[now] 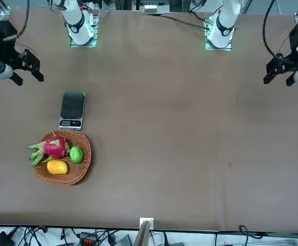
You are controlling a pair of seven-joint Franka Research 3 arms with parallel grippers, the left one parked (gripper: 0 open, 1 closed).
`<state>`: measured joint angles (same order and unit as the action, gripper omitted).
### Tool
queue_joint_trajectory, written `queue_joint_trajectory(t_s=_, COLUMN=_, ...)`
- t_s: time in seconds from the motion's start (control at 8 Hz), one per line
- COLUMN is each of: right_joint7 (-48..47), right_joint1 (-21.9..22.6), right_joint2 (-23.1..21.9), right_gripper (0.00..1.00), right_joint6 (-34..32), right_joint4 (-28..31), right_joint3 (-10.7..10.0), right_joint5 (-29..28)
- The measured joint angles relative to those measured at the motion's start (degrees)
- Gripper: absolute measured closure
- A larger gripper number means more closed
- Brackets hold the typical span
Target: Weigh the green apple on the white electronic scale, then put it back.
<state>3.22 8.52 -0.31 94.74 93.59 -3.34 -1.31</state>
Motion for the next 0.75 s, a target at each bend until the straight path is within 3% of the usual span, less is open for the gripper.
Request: queue_joint_trajectory(t_s=0.75, right_joint7=0.8, right_joint1=0.0, right_joint2=21.9, right_gripper=0.0, right_joint6=22.5, right_joint4=0.9, right_joint3=0.1, right_joint5=0.0)
